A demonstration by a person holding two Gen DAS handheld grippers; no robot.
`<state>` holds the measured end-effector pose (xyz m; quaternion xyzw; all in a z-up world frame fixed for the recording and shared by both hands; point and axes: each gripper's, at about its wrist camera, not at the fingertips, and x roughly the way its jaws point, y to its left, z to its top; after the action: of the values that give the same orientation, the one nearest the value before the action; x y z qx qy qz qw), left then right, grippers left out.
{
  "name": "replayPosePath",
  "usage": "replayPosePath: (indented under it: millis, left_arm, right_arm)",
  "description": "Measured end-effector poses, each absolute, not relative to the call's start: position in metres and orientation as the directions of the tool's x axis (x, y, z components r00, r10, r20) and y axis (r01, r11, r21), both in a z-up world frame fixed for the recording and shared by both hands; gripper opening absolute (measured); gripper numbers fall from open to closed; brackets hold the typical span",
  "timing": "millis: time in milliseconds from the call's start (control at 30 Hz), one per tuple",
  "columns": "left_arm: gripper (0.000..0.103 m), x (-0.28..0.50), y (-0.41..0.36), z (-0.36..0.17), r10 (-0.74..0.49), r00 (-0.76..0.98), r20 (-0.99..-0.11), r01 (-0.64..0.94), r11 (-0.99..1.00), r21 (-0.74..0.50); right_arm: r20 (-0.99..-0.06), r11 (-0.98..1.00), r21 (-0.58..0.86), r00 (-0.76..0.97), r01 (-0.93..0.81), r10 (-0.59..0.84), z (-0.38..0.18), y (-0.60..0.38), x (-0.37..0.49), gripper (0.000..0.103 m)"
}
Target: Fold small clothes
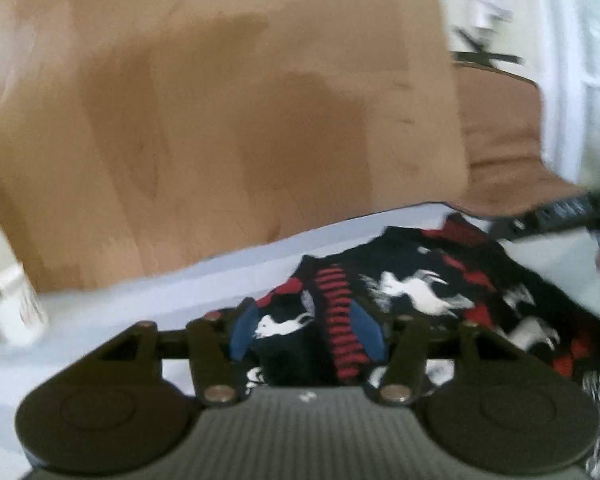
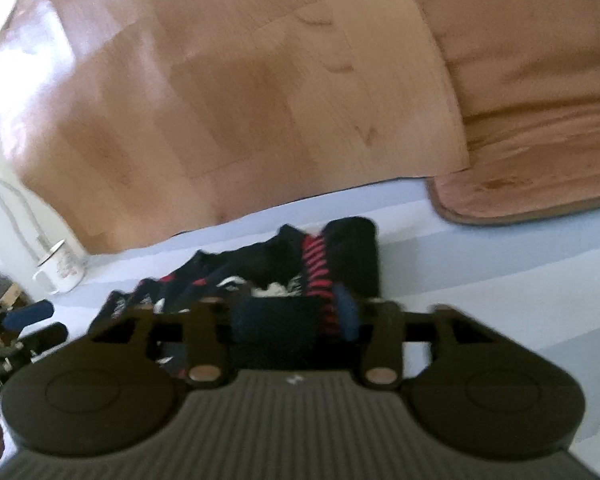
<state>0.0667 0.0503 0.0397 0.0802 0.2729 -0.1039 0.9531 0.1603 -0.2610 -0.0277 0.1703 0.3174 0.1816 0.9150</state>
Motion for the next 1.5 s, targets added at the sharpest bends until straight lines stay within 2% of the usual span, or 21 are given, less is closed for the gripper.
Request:
replayPosePath:
  millis: [133,167,200,233,300,367,467,500,567,600,700,733,800,933,1267,1500]
  left_arm:
    - [0.048,0.108,0.054,0.023,-0.194,0.759,-0.622,0.231,0.973,-0.023]
    - [0.043,0.113,0.050,0.019,-0.199,0.747,-0.634,0.233,0.972,-0.030]
    - [0.017,0.121,0.044,0.013,-0.208,0.731,-0.650,0.247,0.969,-0.032]
    - [0.008,0.125,0.039,0.007,-0.217,0.714,-0.666,0.258,0.965,-0.037]
    - [0.008,0.126,0.026,0.003,-0.200,0.733,-0.650,0.257,0.966,-0.008]
    - [0.008,0.125,0.016,0.000,-0.192,0.750,-0.633,0.266,0.964,0.022]
    - [0.008,0.117,0.002,-0.012,-0.138,0.790,-0.597,0.261,0.957,0.124]
    - [0.009,0.113,-0.001,-0.015,-0.120,0.804,-0.582,0.263,0.950,0.167]
    - [0.011,0.109,-0.007,-0.014,-0.088,0.817,-0.569,0.257,0.940,0.224]
    - [0.011,0.109,-0.007,-0.014,-0.084,0.819,-0.568,0.257,0.938,0.232]
    - [0.027,0.101,-0.002,-0.006,-0.079,0.823,-0.563,0.253,0.937,0.239]
    - [0.030,0.097,0.003,-0.002,-0.085,0.827,-0.556,0.254,0.938,0.235]
    - [0.031,0.085,0.017,0.007,-0.091,0.838,-0.538,0.245,0.944,0.222]
    - [0.034,0.055,0.045,0.018,-0.084,0.844,-0.530,0.224,0.953,0.206]
    - [0.044,-0.042,0.104,-0.001,-0.155,0.726,-0.670,0.237,0.971,0.032]
    - [0.055,-0.106,0.116,0.004,-0.175,0.723,-0.669,0.197,0.979,-0.044]
  right_arm:
    - [-0.598,0.903,0.378,0.690,-0.205,0.408,-0.046,-0.253,0.180,0.064]
    - [-0.608,0.912,0.348,0.689,-0.215,0.395,-0.051,-0.250,0.181,0.052]
    - [-0.608,0.922,0.309,0.696,-0.235,0.381,-0.051,-0.247,0.179,0.037]
    - [-0.607,0.919,0.299,0.692,-0.258,0.391,-0.050,-0.247,0.178,0.025]
    - [-0.578,0.917,0.322,0.718,-0.236,0.388,-0.045,-0.258,0.176,0.022]
    - [-0.547,0.938,0.274,0.769,-0.210,0.332,-0.040,-0.263,0.171,0.022]
    - [-0.595,0.946,0.246,0.739,-0.209,0.318,-0.056,-0.261,0.175,0.024]
    - [-0.584,0.945,0.253,0.745,-0.210,0.322,-0.057,-0.262,0.175,0.026]
    - [-0.595,0.944,0.279,0.739,-0.178,0.315,-0.057,-0.269,0.178,0.040]
    - [-0.593,0.939,0.301,0.738,-0.166,0.321,-0.057,-0.273,0.178,0.040]
    - [-0.578,0.922,0.364,0.745,-0.129,0.333,-0.049,-0.282,0.168,0.044]
    - [-0.563,0.918,0.373,0.753,-0.134,0.339,-0.045,-0.284,0.160,0.044]
    - [-0.543,0.914,0.373,0.761,-0.161,0.356,-0.036,-0.288,0.142,0.044]
    - [-0.547,0.910,0.356,0.743,-0.211,0.386,-0.024,-0.294,0.110,0.044]
    - [-0.555,0.880,0.378,0.691,-0.288,0.464,-0.016,-0.309,0.019,0.044]
    - [-0.530,0.835,0.474,0.667,-0.279,0.524,-0.023,-0.325,-0.038,0.045]
